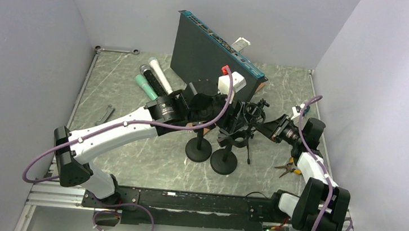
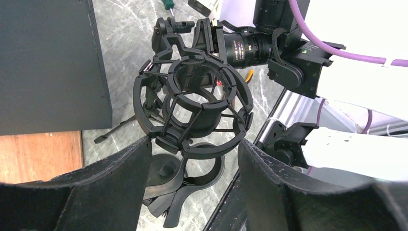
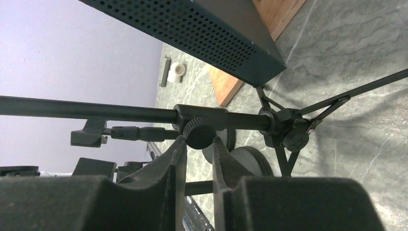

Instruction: Remove the microphone from the stand

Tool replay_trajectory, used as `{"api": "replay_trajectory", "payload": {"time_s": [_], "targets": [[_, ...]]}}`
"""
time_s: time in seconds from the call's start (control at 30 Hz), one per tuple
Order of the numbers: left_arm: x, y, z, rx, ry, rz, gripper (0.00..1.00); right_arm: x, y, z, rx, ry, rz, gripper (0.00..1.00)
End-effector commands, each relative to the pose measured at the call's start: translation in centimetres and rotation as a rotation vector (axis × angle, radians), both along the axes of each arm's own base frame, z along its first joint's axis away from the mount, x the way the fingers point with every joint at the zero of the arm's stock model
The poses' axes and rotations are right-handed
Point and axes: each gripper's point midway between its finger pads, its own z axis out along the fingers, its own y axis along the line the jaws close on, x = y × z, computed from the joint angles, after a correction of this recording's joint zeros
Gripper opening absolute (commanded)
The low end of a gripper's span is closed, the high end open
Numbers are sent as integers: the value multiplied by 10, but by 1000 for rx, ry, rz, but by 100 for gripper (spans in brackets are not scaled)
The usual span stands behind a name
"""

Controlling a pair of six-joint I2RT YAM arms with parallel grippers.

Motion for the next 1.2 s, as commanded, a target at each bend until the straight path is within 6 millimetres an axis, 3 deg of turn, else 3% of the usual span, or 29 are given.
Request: {"api": "replay_trajectory", "payload": {"time_s": [0.0,0.1,0.27,0.4,0.43,0.5,0.53,0.67,0.83,1.0,1.17], "targets": [[-3,6,18,-32,-45,-5,70,-1,-1,12,-31,-101,20,15],[-5,6,18,-32,-45,-16,75,-2,-7,5,-86,-86,-34,0],[-11,4,19,-39,-35,-45,91,-8,-25,-12,-207,-41,-176,0],[-11,5,22,-46,-31,-40,93,-14,-35,-20,-250,-35,-289,0],[-11,7,24,-53,-31,-36,93,-15,-38,-21,-252,-17,-311,5],[-14,9,30,-80,-33,-41,94,-10,-37,-12,-227,-24,-310,28],[-17,10,33,-95,-34,-48,94,-7,-34,-5,-203,-35,-284,34],[-26,18,45,-118,-37,-68,96,6,-24,17,-153,-58,-167,49],[-40,31,60,-170,-50,-107,99,6,-23,37,-259,-212,-116,69],[-48,30,69,-216,-46,-138,99,11,-1,64,-394,-472,-64,77],[-50,36,70,-221,-47,-130,99,28,7,78,-432,-563,-60,74]]}}
